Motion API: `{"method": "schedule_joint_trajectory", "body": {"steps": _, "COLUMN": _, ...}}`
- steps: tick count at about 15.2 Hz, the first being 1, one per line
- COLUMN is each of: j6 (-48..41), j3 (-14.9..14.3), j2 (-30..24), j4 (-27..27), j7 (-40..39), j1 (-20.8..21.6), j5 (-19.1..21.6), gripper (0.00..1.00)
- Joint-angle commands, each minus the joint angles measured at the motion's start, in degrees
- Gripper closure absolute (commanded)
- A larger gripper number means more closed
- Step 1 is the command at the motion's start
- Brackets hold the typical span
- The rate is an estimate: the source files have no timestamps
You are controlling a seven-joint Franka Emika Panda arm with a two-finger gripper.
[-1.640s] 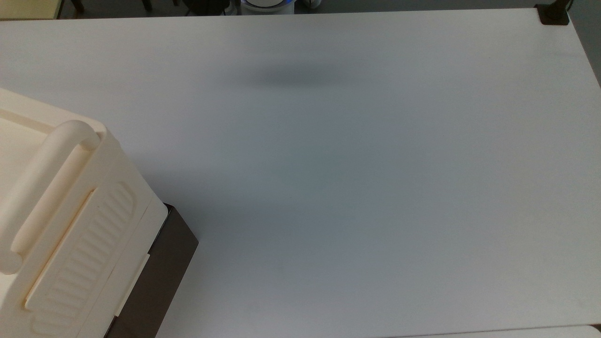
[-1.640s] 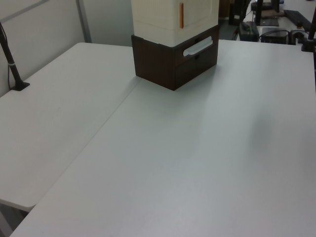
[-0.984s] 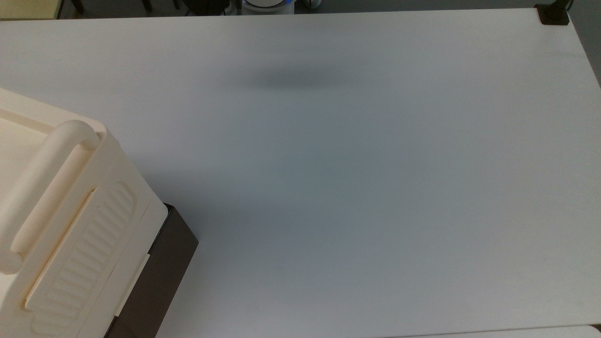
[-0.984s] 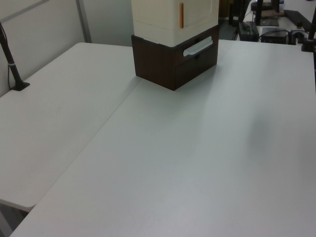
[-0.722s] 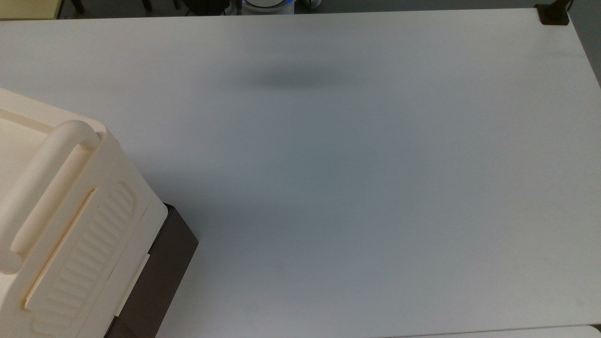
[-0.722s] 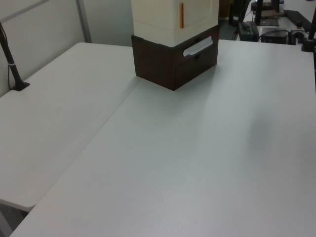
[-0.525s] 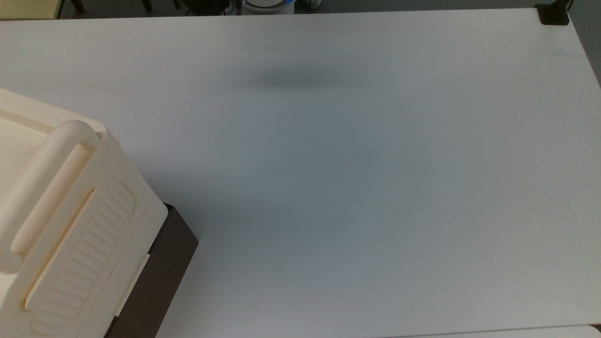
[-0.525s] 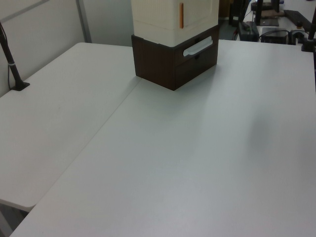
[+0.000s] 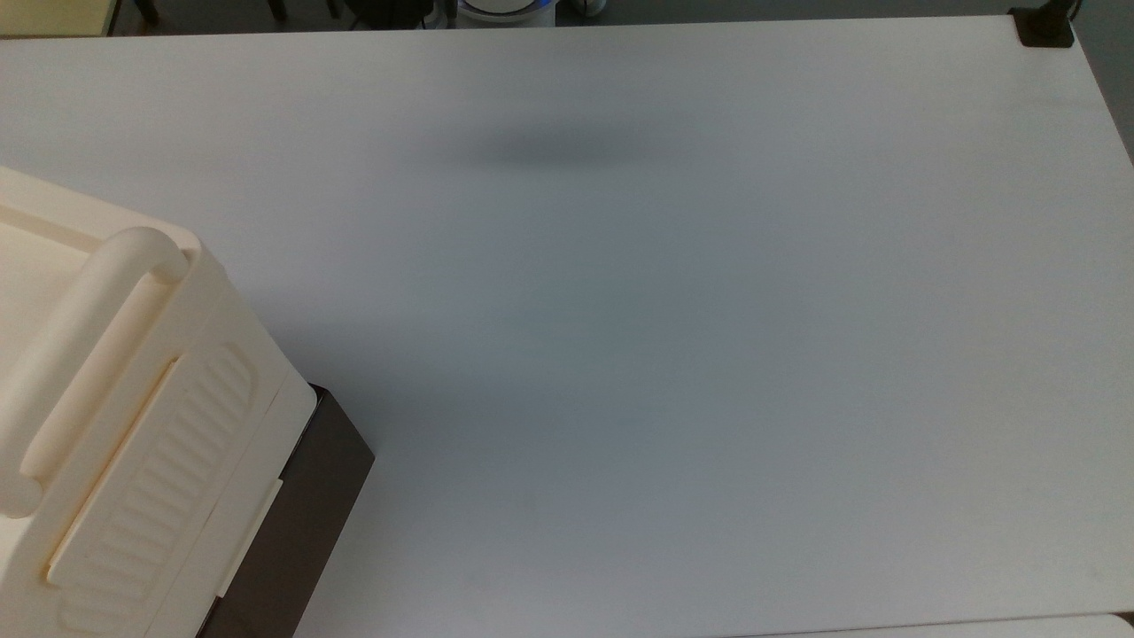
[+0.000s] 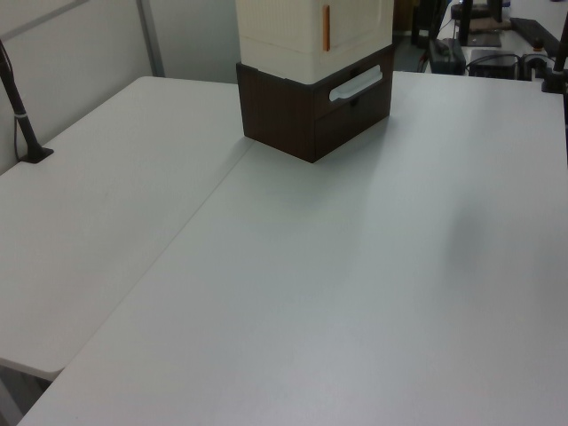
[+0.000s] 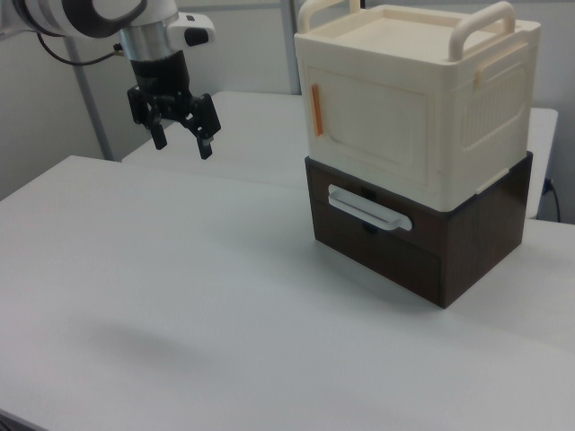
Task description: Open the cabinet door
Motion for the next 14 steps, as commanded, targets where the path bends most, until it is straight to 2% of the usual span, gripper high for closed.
{"method": "schedule_joint_trajectory", "body": {"steps": 1, "j6": 4.17, "j3": 0.60, "j2": 0.26, "j4": -0.77, "j7": -0.95, "j1": -0.28, "j5": -1.15, "gripper": 0.00}}
{"method": "schedule_joint_trajectory", "body": {"steps": 8, "j6": 9.89, "j3": 0.59, "j2": 2.45, "j4": -0.86, "j7": -0.60, "j1": 0.24, "j5": -1.23, "gripper": 0.00}}
{"method": "schedule_joint_trajectory", "body": {"steps": 10, "j6": 12.44, "j3": 0.51, "j2": 4.12, "j4": -0.69, "j7": 0.53, "j1": 1.03, "j5": -1.49, "gripper": 0.07}}
{"method": "schedule_joint_trajectory", "body": {"steps": 12, "j6": 15.42, "j3": 0.60, "j2": 5.44, "j4": -0.51, "j7": 0.89, "j1": 1.39, "j5": -2.20, "gripper": 0.22}}
{"method": "schedule_joint_trajectory", "body": {"steps": 14, "j6": 19.81, "j3": 0.51, "j2": 5.97, "j4": -0.51, "j7": 1.07, "j1": 1.21, "j5": -1.06, "gripper": 0.35}}
